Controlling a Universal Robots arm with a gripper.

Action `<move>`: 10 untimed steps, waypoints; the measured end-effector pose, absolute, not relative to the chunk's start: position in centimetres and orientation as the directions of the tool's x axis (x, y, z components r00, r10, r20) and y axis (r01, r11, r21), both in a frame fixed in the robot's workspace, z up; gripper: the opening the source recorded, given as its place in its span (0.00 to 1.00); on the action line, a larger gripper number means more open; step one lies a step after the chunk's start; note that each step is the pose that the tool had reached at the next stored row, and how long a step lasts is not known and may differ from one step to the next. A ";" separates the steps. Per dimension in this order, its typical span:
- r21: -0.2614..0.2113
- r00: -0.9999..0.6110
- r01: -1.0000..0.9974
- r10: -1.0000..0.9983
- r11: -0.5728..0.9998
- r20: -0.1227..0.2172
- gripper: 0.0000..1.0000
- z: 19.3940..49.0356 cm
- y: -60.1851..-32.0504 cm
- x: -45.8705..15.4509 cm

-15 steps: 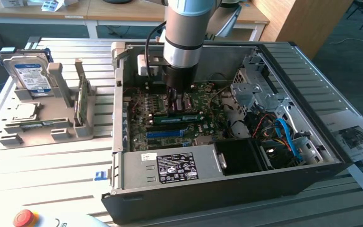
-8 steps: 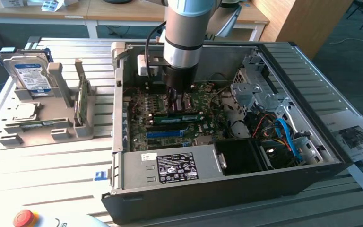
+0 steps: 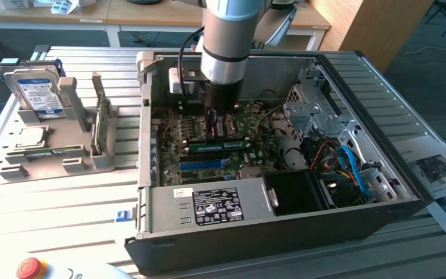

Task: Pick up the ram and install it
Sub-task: 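Press down the ram until it locks into place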

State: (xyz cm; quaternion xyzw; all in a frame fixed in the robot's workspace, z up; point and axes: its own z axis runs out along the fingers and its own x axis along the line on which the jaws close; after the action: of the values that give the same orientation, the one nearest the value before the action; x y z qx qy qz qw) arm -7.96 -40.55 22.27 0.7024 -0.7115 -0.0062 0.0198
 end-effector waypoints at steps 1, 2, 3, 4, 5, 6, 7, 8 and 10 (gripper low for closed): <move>0.037 -0.012 -0.999 -1.000 0.013 0.020 0.10 22.3 -40.6 -8.0; 0.037 -0.012 -0.999 -1.000 0.013 0.020 0.10 22.2 -40.6 -8.0; 0.037 -0.012 -0.999 -1.000 0.013 0.020 0.10 22.2 -40.6 -8.0; 0.037 -0.012 -0.999 -1.000 0.013 0.019 0.10 22.2 -40.6 -8.0; 0.037 -0.012 -0.999 -1.000 0.013 0.019 0.10 22.2 -40.6 -8.0; 0.037 -0.012 -0.999 -1.000 0.013 0.020 0.10 22.2 -40.6 -8.0; 0.037 -0.012 -0.999 -1.000 0.013 0.020 0.10 22.2 -40.6 -8.0; 0.037 -0.012 -0.999 -1.000 0.013 0.020 0.10 22.2 -40.6 -8.0; 0.037 -0.012 -0.999 -1.000 0.013 0.019 0.10 22.2 -40.6 -8.0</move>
State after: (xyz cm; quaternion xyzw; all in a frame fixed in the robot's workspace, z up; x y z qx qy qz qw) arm -7.96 -40.55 22.23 0.7024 -0.7115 -0.0062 0.0197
